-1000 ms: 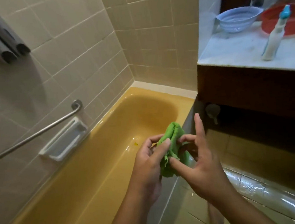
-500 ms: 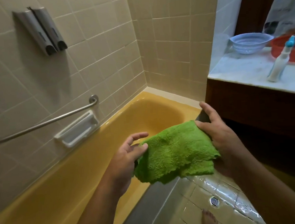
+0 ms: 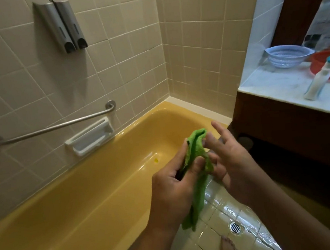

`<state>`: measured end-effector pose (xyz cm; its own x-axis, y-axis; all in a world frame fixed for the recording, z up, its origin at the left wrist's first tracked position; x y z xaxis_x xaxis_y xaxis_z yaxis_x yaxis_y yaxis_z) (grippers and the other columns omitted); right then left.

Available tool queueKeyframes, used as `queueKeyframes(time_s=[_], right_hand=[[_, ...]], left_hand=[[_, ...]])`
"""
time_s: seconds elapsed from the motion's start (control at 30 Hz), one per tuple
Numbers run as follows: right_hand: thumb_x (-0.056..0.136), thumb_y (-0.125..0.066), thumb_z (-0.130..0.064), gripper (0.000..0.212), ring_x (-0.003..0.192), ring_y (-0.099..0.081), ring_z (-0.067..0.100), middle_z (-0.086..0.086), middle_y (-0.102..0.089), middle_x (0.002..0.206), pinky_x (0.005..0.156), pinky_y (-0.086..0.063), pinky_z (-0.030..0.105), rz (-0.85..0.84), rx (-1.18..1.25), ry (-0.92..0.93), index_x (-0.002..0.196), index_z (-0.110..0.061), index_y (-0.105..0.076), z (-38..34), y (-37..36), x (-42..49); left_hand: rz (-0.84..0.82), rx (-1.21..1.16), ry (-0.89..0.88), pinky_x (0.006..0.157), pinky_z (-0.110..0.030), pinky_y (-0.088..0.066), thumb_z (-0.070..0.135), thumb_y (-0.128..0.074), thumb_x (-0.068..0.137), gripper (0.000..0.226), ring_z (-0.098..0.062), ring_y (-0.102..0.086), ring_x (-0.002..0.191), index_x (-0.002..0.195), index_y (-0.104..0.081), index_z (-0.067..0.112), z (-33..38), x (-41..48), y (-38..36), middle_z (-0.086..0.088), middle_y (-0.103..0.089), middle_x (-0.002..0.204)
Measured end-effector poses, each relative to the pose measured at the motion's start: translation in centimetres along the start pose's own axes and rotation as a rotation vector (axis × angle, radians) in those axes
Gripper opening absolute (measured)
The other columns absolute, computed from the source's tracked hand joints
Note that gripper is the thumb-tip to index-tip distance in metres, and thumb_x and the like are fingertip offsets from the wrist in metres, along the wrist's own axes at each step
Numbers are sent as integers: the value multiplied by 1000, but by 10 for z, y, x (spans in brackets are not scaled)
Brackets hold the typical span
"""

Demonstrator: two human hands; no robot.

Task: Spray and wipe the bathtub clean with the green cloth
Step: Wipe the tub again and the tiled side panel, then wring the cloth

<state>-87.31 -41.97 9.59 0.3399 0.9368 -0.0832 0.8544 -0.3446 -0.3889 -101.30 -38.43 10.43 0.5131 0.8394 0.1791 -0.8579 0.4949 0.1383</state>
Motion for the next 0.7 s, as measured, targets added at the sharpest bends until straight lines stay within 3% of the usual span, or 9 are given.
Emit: queueKeyframes(time_s=[0.13, 0.27, 0.4, 0.5, 0.57, 0.6, 0.63, 0.67, 0.7], right_hand=[[81, -86, -39, 109, 114, -69, 20, 5, -71, 108, 102, -52, 39, -16, -270, 108, 162, -48, -14, 16, -6, -16], [90, -71, -8, 100, 94, -71, 24, 6, -70, 96, 86, -59, 36, -26, -185, 100, 162, -48, -14, 19, 2, -15], [94, -61, -1, 91, 89, -68, 35, 28, -67, 116, 67, -60, 39, 19, -150, 36, 158, -52, -22, 2, 21, -8], [96, -61, -11, 65, 83, -68, 30, 16, -78, 106, 58, -60, 36, 145, 77, -35, 150, -41, -43, -3, 48, -3], [104, -55, -36, 36, 74, -70, 22, 9, -78, 91, 59, -58, 31, 121, 173, -142, 136, -26, -67, 9, 48, -5], [103, -54, -48, 37, 73, -73, 20, 9, -77, 89, 62, -58, 31, 79, 150, -213, 119, -24, -77, 18, 42, -10], [98, -60, -52, 35, 79, -76, 19, 12, -75, 100, 64, -60, 33, 39, 105, -257, 116, -26, -76, 28, 40, -13], [91, -73, -46, 42, 90, -77, 23, 17, -69, 119, 68, -63, 39, 26, 76, -269, 129, -30, -64, 37, 38, -15], [86, -79, -28, 71, 100, -76, 31, 22, -61, 135, 72, -64, 45, 41, 61, -275, 148, -39, -47, 45, 40, -17]], left_hand=[[15, -236, 198, 103, -57, -54, 38, -54, 104, 33, -28, -72, 112, 122, -76, 21, -21, 0, -4, -8, -78, 112], [95, -487, 385, 93, -53, -59, 33, -48, 109, 37, -40, -74, 103, 116, -73, 7, -41, 2, -2, -24, -76, 109], [228, -415, 462, 86, -45, -60, 35, -46, 110, 36, -31, -76, 101, 121, -67, 7, -58, 17, 24, -16, -78, 107], [265, -371, 511, 107, -54, -50, 37, -57, 103, 38, -30, -69, 118, 128, -65, 9, -61, 26, 47, -13, -75, 120], [248, -442, 556, 100, -55, -55, 28, -55, 106, 34, -36, -72, 111, 127, -64, 3, -61, 31, 53, -19, -75, 115], [244, -476, 577, 94, -53, -59, 25, -54, 107, 32, -37, -74, 106, 127, -63, 1, -62, 33, 56, -21, -76, 112], [249, -524, 607, 87, -50, -62, 25, -55, 107, 34, -38, -75, 103, 128, -62, -1, -64, 34, 58, -23, -76, 110], [246, -581, 631, 82, -48, -63, 29, -57, 106, 39, -37, -75, 99, 130, -61, -2, -65, 33, 59, -23, -75, 108], [227, -650, 655, 79, -46, -64, 34, -58, 105, 45, -36, -75, 96, 131, -60, -3, -66, 31, 58, -23, -75, 106]])
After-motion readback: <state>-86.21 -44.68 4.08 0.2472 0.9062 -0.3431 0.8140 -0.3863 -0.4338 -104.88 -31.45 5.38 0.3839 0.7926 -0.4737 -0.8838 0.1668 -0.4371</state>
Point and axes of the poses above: each hand's wrist, its own x-axis towards the middle knuckle, its own y-axis out of the back of the hand, z = x × y, the point moved 7 cm from there along x, towards the middle knuckle
